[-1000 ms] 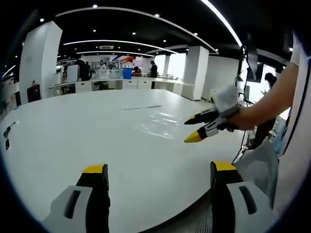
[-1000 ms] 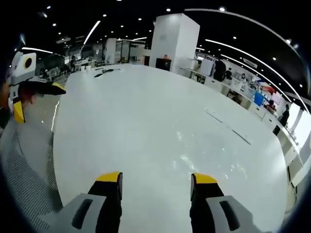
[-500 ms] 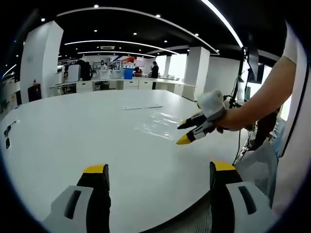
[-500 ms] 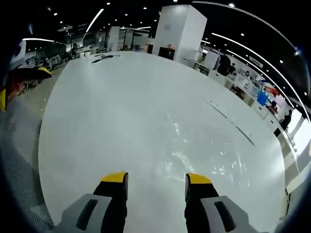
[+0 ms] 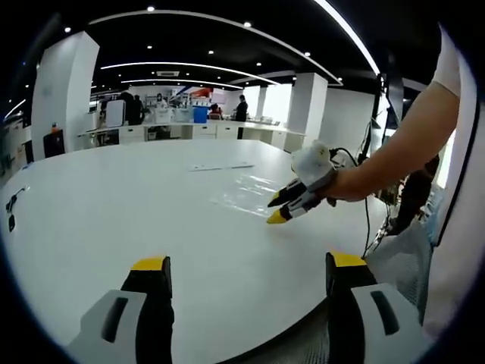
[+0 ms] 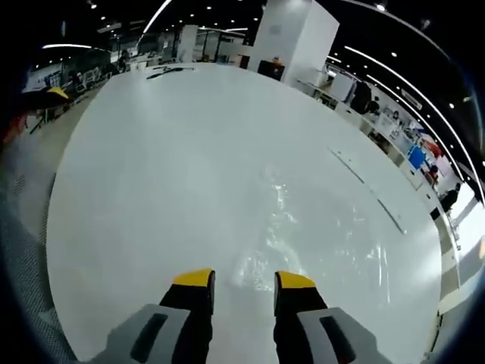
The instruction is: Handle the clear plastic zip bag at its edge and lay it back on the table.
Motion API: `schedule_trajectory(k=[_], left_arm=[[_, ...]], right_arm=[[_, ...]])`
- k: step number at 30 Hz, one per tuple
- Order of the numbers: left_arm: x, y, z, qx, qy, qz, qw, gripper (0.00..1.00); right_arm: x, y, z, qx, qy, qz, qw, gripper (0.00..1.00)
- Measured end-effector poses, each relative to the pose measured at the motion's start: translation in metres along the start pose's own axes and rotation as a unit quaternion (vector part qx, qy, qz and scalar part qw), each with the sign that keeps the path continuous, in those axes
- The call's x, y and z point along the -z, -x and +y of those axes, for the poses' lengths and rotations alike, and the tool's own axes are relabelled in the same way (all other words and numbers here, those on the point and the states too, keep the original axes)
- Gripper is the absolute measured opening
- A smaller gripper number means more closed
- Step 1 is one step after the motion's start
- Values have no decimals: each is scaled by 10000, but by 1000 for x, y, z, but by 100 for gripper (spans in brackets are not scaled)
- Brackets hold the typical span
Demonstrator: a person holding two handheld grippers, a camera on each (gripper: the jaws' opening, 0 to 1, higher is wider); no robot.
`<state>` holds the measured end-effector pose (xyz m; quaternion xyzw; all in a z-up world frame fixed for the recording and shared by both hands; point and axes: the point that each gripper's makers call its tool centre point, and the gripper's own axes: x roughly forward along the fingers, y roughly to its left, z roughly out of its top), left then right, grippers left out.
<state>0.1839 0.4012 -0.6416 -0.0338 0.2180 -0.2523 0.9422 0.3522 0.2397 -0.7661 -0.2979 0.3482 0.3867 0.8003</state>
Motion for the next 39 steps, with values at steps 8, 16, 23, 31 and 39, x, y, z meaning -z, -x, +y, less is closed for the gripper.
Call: schedule_trajectory(k=[8, 16, 23, 31, 39], left_arm=[[1, -1, 0, 8, 15, 18, 10000, 82], [-1, -1, -3, 14, -6, 37, 10000, 82], [-2, -1, -2, -1, -16, 21, 10000, 82], [-2, -1, -4, 15, -17, 20, 10000, 82], [-1, 0, -4, 40, -24, 31, 10000, 81]], right_arm=[[2, -5, 3, -111, -38, 138, 9998, 23], [-1, -4, 5, -169, -306, 172, 9992, 21], [4, -8, 3, -245, -351, 287, 9987, 9], [10, -13, -1, -291, -380, 394, 9981, 0], [16, -11, -5, -348, -327, 417, 9980, 0]])
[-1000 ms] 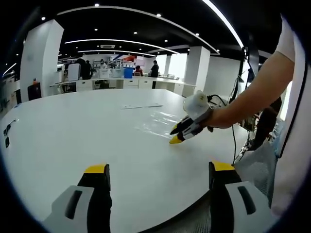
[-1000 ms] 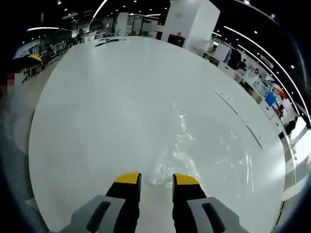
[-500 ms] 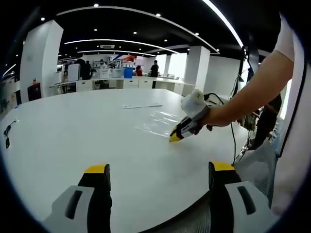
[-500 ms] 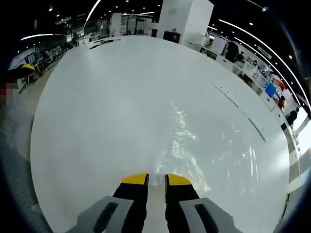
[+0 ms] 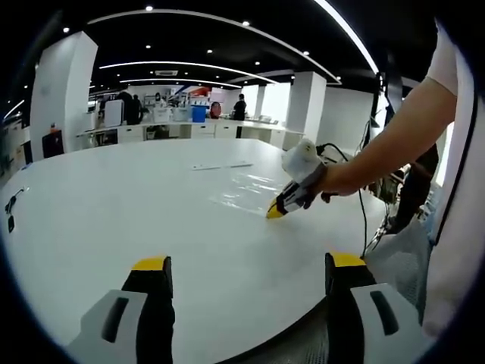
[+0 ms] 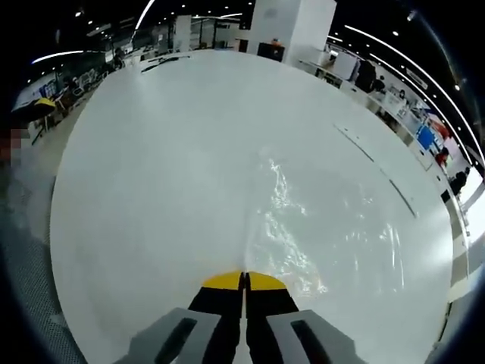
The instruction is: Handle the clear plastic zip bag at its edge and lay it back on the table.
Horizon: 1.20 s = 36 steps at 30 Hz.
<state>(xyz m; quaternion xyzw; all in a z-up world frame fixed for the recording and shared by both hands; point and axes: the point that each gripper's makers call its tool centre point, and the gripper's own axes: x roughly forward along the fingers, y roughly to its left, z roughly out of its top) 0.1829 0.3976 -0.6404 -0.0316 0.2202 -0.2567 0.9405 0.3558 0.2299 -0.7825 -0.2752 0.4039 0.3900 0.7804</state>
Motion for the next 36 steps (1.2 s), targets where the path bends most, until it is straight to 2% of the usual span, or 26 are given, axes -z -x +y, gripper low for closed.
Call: schedule_trajectory(k=[6, 21, 36], left_arm=[[1, 0, 0, 28, -5, 17, 10000, 81], [3, -1, -3, 120, -49, 45, 9999, 80], [6, -1, -7, 248, -114, 139, 9995, 76]], right_arm=[[2, 12, -1, 31, 375, -8, 9993, 0], [11, 43, -3, 40, 910, -71, 9958, 0], [1, 83, 3, 126, 1535, -444, 9871, 0]])
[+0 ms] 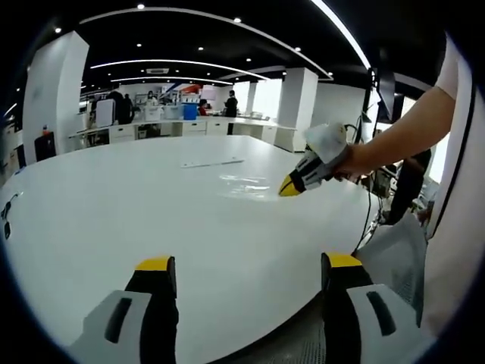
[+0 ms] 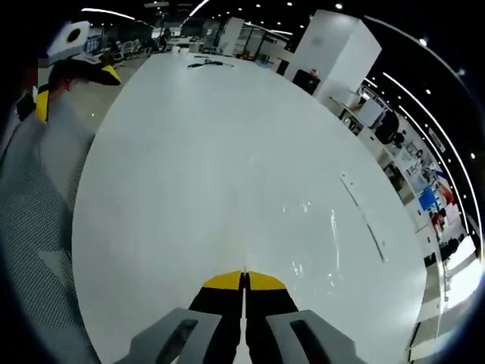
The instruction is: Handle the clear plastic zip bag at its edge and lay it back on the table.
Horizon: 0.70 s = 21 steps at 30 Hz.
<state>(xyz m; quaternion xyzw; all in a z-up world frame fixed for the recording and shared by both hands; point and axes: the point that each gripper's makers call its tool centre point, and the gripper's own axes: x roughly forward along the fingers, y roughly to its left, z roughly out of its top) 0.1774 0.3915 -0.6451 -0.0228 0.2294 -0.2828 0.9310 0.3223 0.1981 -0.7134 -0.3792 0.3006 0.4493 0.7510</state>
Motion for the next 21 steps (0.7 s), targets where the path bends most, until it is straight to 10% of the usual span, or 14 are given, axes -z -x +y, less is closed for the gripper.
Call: schedule_trajectory(k=[21], left_arm=[[0, -1, -10, 219, -253, 154, 9993, 71]], right_arm=[[-23, 58, -1, 334, 649, -510, 9960, 0]])
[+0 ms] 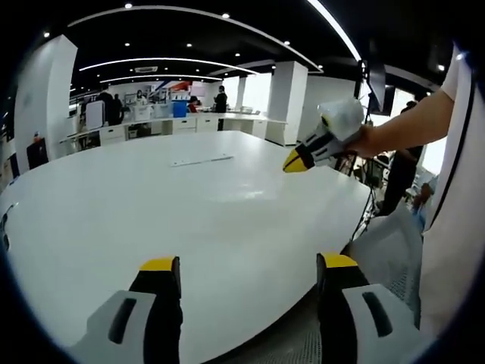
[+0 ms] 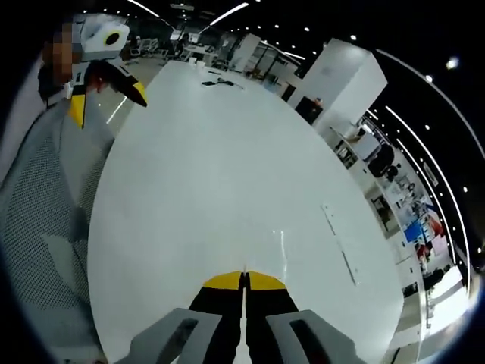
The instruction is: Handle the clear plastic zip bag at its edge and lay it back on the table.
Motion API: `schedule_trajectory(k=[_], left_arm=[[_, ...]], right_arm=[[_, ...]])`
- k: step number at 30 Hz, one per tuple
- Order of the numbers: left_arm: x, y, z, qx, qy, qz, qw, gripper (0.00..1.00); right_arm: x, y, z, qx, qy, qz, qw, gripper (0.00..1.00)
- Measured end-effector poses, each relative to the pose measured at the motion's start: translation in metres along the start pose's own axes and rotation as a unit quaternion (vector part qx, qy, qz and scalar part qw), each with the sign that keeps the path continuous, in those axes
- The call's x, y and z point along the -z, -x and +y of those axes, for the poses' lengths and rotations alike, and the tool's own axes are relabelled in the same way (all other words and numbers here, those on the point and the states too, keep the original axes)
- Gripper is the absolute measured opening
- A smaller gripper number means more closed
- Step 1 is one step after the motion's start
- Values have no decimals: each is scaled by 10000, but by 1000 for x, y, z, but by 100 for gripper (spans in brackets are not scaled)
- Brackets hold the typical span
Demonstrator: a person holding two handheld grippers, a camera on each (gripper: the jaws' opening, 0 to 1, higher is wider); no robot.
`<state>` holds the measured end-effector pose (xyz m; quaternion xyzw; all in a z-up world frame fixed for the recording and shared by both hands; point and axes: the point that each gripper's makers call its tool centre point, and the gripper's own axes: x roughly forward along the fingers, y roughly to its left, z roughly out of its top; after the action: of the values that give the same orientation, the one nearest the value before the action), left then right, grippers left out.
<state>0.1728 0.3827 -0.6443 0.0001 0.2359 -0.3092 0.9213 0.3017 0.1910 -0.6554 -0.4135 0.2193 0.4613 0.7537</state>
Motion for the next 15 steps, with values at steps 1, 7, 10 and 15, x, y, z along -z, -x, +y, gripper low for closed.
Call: schedule_trajectory(k=[1, 7, 10, 15], left_arm=[[-4, 0, -2, 15, -47, -16, 10000, 71], [-22, -5, -6, 105, -231, -103, 9996, 68], [-28, -6, -8, 155, -321, -137, 9993, 67], [-35, -6, -11, 224, -447, -141, 9986, 64]], right_arm=[[-1, 2, 0, 9, 14, -29, 10000, 0], [-12, 21, -4, 108, 137, -220, 9996, 0], [-18, 30, -6, 160, 220, -321, 9991, 0], [-27, 45, -9, 218, 305, -471, 9982, 0]])
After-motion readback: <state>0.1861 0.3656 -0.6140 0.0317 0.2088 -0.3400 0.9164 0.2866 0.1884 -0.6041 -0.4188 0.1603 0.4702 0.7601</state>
